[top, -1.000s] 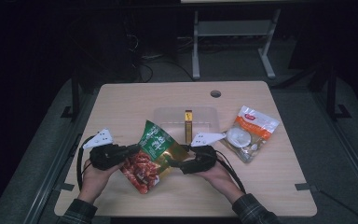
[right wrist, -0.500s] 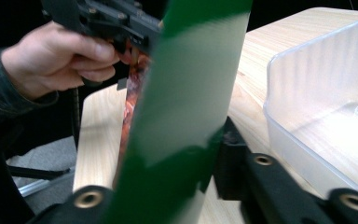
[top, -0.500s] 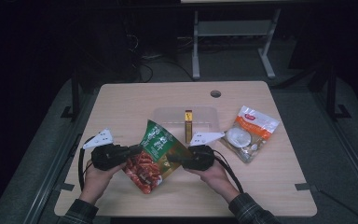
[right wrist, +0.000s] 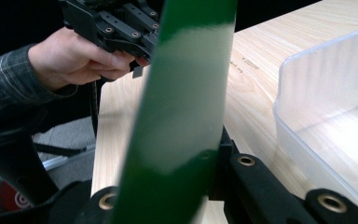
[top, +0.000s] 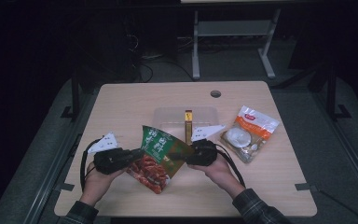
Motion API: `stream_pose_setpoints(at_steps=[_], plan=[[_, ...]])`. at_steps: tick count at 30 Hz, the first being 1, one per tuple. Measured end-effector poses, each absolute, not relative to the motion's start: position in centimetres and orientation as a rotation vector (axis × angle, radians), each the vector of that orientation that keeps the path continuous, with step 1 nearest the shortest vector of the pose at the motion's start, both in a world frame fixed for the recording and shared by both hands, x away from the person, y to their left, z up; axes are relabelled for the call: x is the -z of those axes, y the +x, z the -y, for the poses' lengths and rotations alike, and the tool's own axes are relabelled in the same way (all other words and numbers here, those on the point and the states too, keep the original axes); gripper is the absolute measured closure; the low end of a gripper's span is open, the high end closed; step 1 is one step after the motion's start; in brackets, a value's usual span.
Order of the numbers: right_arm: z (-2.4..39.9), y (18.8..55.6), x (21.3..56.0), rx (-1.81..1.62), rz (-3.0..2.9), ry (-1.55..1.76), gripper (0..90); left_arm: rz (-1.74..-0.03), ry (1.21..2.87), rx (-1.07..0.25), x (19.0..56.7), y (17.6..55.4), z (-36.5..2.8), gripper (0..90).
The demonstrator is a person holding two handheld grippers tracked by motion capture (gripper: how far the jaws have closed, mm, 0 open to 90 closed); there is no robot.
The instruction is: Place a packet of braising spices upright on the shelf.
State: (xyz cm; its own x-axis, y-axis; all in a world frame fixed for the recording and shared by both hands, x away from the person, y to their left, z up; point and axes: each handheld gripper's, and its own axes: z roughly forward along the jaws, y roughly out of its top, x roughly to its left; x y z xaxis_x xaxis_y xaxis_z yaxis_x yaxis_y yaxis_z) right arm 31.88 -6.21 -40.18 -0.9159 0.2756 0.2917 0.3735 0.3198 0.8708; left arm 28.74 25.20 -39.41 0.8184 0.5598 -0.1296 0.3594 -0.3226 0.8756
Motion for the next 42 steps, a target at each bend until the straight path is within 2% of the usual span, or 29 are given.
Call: stream_pose_setpoints(at_steps=[5,11,17,22,28,42], plan=[[6.1,32.0,39.8,1.660,2.491,-0.563,90.0,-0.674,2.002,-0.294,39.2,28.2,-25.1,77.9],[6.0,31.6,39.3,1.644,2.512,-0.494,90.0,-0.683,2.044,-0.399,38.9,27.4,-25.2,57.1],[6.3,31.4,38.5,1.673,2.510,-0.465,90.0,-0.699,2.068,-0.388,39.4,26.3,-25.9,39.3],[6.6,31.2,37.9,1.670,2.512,-0.479,90.0,-0.726,2.082,-0.357,40.5,25.7,-26.5,31.0],[7.1,31.3,37.2,1.684,2.506,-0.529,90.0,-0.750,2.091,-0.375,41.5,25.7,-27.3,26.7],[9.1,32.3,34.0,1.816,2.467,-0.628,90.0,-0.750,2.109,-0.376,43.0,26.4,-27.1,23.1]])
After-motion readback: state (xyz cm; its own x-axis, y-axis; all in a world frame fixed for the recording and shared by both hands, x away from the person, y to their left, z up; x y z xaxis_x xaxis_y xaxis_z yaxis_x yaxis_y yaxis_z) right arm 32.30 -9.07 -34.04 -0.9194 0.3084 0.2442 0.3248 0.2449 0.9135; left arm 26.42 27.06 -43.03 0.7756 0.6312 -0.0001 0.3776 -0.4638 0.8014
